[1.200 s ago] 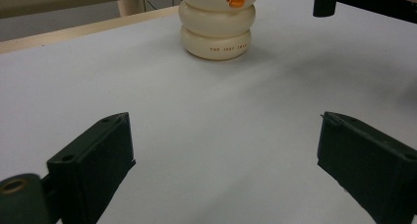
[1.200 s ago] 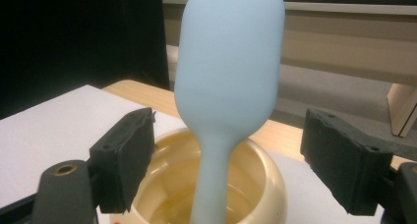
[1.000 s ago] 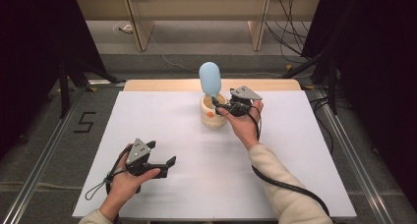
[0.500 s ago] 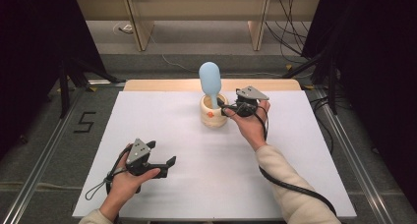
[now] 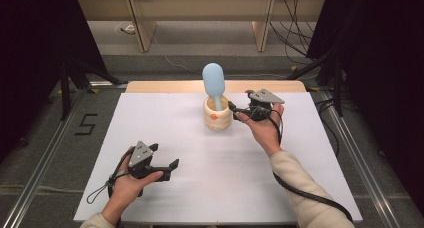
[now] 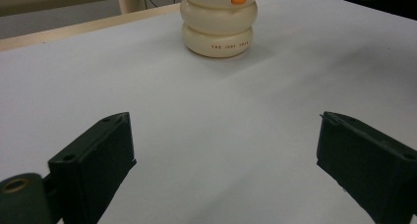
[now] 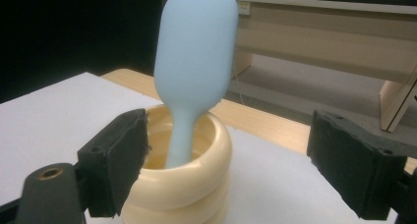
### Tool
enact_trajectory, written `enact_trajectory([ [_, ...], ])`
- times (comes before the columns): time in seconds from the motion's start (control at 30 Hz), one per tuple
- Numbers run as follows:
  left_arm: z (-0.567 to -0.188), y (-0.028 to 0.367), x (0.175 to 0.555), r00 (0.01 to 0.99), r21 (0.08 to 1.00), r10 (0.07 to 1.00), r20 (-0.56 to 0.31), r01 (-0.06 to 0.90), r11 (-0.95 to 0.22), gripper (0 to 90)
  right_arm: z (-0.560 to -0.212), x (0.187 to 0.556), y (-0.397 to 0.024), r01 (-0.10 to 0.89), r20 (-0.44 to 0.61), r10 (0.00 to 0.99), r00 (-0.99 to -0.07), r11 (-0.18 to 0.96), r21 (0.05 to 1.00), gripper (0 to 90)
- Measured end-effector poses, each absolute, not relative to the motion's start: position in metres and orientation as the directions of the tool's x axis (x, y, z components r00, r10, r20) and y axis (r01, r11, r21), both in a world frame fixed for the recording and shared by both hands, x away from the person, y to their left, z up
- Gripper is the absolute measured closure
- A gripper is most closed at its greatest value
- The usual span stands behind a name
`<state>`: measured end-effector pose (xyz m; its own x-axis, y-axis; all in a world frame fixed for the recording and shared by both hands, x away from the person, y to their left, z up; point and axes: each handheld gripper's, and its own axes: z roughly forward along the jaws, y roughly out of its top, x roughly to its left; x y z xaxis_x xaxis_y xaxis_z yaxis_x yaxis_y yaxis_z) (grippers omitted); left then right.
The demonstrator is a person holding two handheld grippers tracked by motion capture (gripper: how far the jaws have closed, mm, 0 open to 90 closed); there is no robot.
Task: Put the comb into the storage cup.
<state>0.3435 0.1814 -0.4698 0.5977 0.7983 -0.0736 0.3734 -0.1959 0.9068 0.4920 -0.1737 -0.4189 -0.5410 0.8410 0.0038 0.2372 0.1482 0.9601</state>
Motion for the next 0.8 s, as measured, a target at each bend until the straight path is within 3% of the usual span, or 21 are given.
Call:
enact_trajectory([
  [0.8, -0.469, 0.181, 0.343, 0.597, 0.906, 0.799, -0.071, 0.373, -0.198, 6.7, -0.413, 0.468, -0.207, 0.234, 0.004, 0.838, -0.546, 0.148, 0.961, 16.7],
])
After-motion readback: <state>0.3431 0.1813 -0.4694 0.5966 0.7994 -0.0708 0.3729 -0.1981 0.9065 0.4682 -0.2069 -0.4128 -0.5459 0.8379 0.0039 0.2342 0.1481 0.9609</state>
